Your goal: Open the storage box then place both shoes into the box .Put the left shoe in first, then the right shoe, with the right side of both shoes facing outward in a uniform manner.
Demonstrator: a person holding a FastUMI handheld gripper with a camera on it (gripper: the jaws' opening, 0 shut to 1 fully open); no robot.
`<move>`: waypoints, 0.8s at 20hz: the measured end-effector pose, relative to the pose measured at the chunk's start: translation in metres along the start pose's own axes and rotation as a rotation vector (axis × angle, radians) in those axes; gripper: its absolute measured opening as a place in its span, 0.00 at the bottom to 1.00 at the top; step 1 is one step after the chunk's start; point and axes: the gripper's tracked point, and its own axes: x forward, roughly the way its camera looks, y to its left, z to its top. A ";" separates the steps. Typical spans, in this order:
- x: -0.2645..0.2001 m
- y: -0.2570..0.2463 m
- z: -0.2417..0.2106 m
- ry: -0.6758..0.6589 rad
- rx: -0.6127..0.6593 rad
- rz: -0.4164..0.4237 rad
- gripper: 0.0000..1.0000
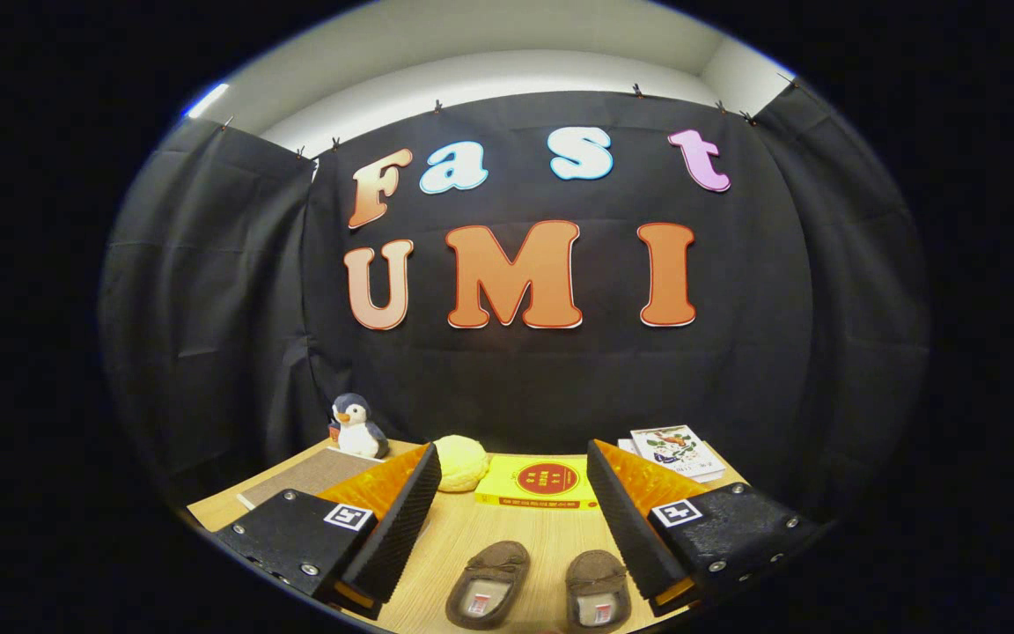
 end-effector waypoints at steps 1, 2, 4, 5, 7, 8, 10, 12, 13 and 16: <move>0.002 0.000 -0.002 0.006 0.007 0.007 0.99; 0.004 0.000 -0.004 0.013 0.010 0.012 0.99; 0.006 -0.001 -0.007 0.019 0.027 0.022 0.99; 0.009 0.000 -0.011 0.029 0.042 0.030 0.99; 0.012 0.007 -0.024 0.072 0.090 0.063 0.99; 0.013 0.014 -0.030 0.090 0.125 0.091 0.99; 0.018 0.022 -0.041 0.136 0.222 0.128 0.99; 0.025 0.031 -0.061 0.207 0.334 0.164 0.99; 0.028 0.037 -0.069 0.243 0.397 0.189 0.98; 0.035 0.063 -0.092 0.349 0.574 0.312 0.98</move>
